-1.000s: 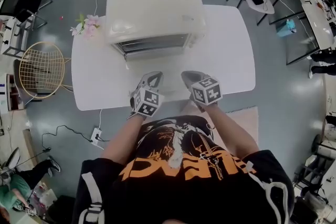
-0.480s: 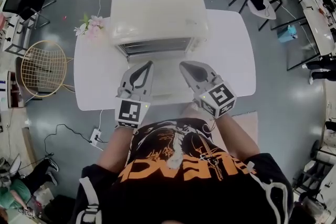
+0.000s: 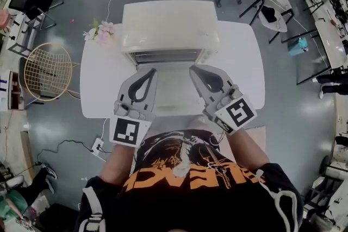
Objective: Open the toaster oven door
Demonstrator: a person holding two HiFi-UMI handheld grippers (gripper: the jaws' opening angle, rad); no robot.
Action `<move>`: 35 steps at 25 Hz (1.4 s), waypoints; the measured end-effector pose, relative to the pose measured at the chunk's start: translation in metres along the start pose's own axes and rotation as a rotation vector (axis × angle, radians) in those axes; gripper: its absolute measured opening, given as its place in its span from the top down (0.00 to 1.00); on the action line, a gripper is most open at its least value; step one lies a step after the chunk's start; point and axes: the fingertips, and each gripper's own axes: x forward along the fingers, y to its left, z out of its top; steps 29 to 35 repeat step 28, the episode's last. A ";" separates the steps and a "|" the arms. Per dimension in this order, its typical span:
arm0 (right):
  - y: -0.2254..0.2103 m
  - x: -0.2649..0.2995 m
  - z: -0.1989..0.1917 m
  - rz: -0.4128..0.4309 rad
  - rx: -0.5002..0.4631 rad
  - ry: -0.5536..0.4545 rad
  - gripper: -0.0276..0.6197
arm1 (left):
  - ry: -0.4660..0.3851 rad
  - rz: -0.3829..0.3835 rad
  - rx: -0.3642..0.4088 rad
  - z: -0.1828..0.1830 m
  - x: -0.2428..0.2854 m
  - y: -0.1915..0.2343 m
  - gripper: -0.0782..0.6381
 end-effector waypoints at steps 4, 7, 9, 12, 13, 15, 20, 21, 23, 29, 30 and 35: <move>0.001 0.005 0.000 0.008 0.004 0.006 0.94 | -0.006 0.011 0.008 0.005 -0.005 0.006 0.86; 0.000 0.008 0.001 0.003 0.011 0.009 0.94 | -0.005 0.020 0.008 0.008 -0.009 0.011 0.86; 0.000 0.013 0.002 0.002 0.017 0.008 0.94 | -0.006 0.023 0.012 0.009 -0.012 0.014 0.86; 0.002 0.019 0.001 0.016 0.027 0.018 0.94 | -0.014 0.009 0.049 0.009 -0.012 0.013 0.86; 0.004 0.021 0.000 0.025 0.027 0.024 0.94 | -0.014 -0.001 0.064 0.008 -0.011 0.012 0.86; 0.009 0.023 -0.001 0.046 0.020 0.037 0.94 | -0.011 -0.017 0.080 0.006 -0.011 0.010 0.86; 0.013 0.030 0.000 0.054 0.014 0.037 0.94 | -0.016 -0.002 0.044 0.005 -0.016 0.016 0.86; 0.012 0.032 0.000 0.051 0.017 0.033 0.94 | -0.018 0.003 0.031 0.004 -0.016 0.018 0.86; 0.011 0.035 0.001 0.049 0.024 0.030 0.94 | -0.014 0.007 0.016 0.002 -0.016 0.021 0.86; 0.009 0.031 0.002 0.053 0.028 0.043 0.94 | 0.004 0.013 0.007 0.005 -0.011 0.022 0.86; 0.009 0.031 0.002 0.053 0.028 0.043 0.94 | 0.004 0.013 0.007 0.005 -0.011 0.022 0.86; 0.009 0.031 0.002 0.053 0.028 0.043 0.94 | 0.004 0.013 0.007 0.005 -0.011 0.022 0.86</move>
